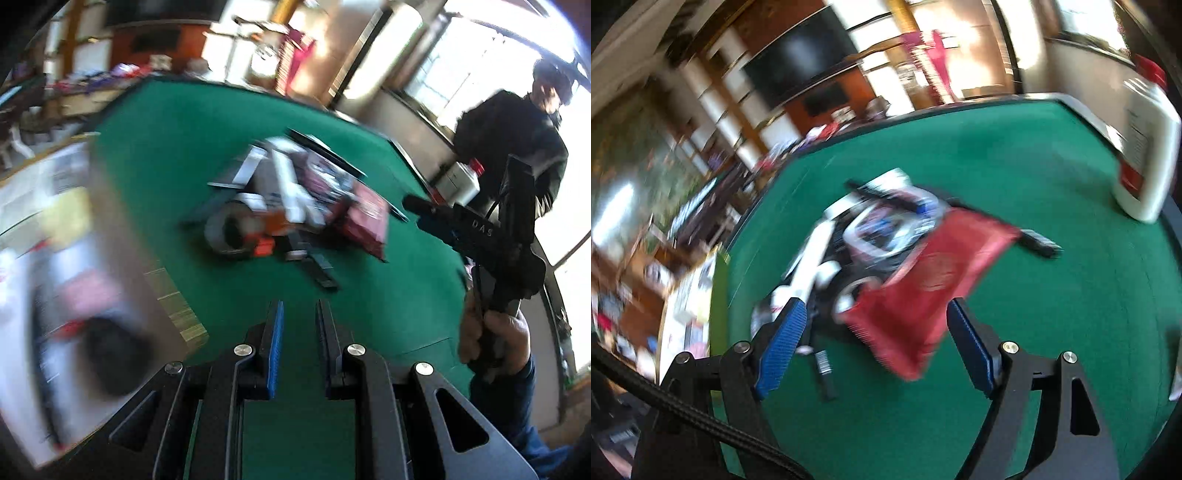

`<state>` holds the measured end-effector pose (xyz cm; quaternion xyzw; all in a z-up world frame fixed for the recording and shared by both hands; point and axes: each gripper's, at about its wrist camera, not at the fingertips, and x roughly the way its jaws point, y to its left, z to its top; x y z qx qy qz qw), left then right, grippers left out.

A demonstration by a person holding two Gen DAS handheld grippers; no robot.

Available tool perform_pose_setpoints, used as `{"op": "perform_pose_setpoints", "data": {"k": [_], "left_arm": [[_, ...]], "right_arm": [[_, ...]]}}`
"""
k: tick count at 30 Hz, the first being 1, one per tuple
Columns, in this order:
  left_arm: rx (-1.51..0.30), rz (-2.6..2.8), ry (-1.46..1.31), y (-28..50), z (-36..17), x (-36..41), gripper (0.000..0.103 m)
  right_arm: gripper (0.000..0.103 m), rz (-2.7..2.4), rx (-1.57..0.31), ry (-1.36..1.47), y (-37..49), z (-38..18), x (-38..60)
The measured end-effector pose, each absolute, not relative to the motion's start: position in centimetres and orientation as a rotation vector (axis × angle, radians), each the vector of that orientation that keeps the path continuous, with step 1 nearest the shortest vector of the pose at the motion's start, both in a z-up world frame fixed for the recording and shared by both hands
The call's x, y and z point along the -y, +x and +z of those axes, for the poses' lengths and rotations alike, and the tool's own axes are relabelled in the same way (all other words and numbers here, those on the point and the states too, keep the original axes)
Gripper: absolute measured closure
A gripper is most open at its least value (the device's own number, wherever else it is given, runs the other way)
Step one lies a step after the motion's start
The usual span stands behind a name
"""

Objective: Organize objects
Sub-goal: 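Grasp a small black marker with the left tool while the right tool grasps the red pouch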

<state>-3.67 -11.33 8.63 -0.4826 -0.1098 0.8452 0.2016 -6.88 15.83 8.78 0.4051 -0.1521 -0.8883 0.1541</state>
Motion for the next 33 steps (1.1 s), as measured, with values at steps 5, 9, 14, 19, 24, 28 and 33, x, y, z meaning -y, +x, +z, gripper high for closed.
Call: {"op": "perform_pose_setpoints", "data": {"k": [5, 9, 14, 19, 24, 28, 33], "left_arm": [[0.31, 2.291, -1.507, -7.7, 6.4, 6.6, 0.089], [0.29, 2.319, -1.586, -9.0, 5.1, 5.2, 0.089], [0.241, 2.345, -1.638, -9.9, 4.4, 4.1, 0.089], [0.18, 2.375, -1.678, -10.8, 3.2, 3.0, 0.086], [0.102, 2.412, -1.653, -11.4, 2.9, 2.6, 0.082], [-0.063, 2.429, -1.546, -10.1, 2.7, 2.4, 0.091], [-0.091, 2.413, -1.431, -6.8, 2.6, 4.5, 0.091]], "right_arm": [[0.024, -2.544, 0.551, 1.127, -6.6, 9.7, -17.6], [0.024, -2.556, 0.568, 1.103, -6.3, 10.3, -18.3], [0.024, -2.577, 0.575, 1.074, -6.0, 10.7, -19.0], [0.024, -2.591, 0.568, 1.092, -6.3, 10.3, -19.2], [0.024, -2.593, 0.571, 1.129, -6.8, 9.7, -19.4], [0.024, -2.605, 0.561, 1.152, -7.0, 9.3, -19.5], [0.024, -2.641, 0.561, 1.22, -7.8, 8.1, -20.0]]}}
